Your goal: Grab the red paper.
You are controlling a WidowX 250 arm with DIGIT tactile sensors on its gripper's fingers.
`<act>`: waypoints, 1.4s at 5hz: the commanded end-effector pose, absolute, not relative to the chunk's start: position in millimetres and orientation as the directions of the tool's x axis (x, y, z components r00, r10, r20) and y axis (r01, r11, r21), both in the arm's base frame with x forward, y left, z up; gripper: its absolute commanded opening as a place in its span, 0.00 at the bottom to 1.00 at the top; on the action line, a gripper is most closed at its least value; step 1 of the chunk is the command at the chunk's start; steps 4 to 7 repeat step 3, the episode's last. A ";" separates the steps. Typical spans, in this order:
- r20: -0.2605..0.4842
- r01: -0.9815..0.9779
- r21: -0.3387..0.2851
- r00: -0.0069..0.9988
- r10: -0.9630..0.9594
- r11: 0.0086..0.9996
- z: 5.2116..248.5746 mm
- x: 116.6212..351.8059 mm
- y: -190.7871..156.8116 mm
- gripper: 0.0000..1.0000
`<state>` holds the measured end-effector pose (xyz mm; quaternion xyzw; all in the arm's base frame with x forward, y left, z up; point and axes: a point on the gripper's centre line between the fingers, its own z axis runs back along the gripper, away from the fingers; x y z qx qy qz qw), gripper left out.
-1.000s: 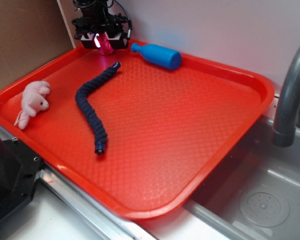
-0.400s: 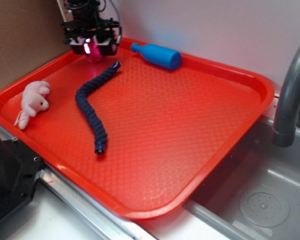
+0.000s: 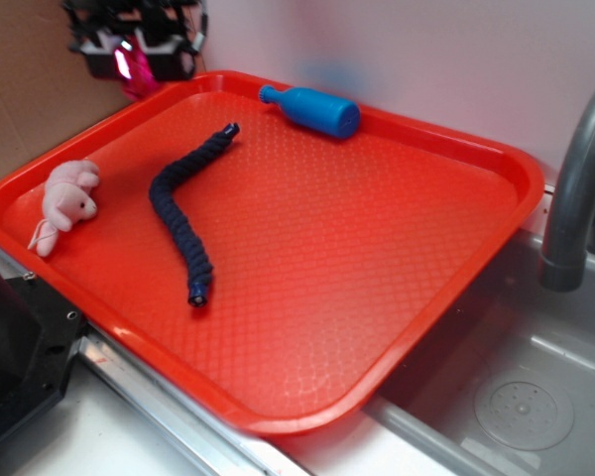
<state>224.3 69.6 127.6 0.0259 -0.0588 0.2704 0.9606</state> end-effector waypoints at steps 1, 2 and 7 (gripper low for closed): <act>-0.004 -0.486 -0.242 0.866 0.500 0.840 223.2 197.6 41.9 0.00; 0.053 -0.438 -0.204 0.888 0.456 0.876 230.9 189.4 29.2 0.00; 0.049 -0.433 -0.156 0.894 0.445 0.888 217.1 186.9 23.4 0.00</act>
